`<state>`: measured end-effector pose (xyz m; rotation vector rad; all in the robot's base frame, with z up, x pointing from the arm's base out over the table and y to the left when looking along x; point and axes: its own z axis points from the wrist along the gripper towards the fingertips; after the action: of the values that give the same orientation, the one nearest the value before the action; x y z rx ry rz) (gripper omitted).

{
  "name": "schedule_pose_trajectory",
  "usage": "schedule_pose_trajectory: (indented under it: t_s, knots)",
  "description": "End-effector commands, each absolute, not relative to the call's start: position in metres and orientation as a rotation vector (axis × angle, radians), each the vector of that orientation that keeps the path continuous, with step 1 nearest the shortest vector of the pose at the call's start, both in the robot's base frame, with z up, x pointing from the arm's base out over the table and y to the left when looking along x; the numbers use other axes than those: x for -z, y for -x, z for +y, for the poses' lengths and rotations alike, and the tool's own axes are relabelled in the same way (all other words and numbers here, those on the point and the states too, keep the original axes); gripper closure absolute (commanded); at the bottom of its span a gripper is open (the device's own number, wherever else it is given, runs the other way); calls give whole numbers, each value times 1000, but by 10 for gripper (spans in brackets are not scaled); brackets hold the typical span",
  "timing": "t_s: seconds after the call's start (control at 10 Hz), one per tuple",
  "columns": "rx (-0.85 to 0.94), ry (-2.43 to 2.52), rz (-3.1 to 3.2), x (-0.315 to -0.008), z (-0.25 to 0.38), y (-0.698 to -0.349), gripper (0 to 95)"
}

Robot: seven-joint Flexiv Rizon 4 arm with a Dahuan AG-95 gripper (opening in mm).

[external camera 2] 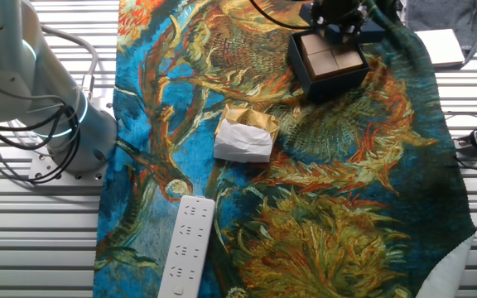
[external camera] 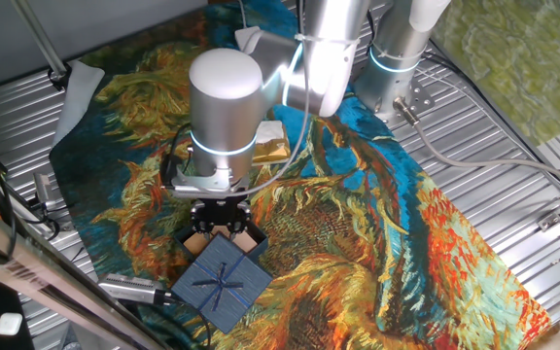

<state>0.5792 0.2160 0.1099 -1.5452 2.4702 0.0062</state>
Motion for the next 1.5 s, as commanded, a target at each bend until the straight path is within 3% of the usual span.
schedule_pose_trajectory:
  t_s: [0.1,1.5]
  knots:
    - [-9,1536,2474,-110,216,-580,950]
    - [-32,1520,2470,-113,209,-578,950]
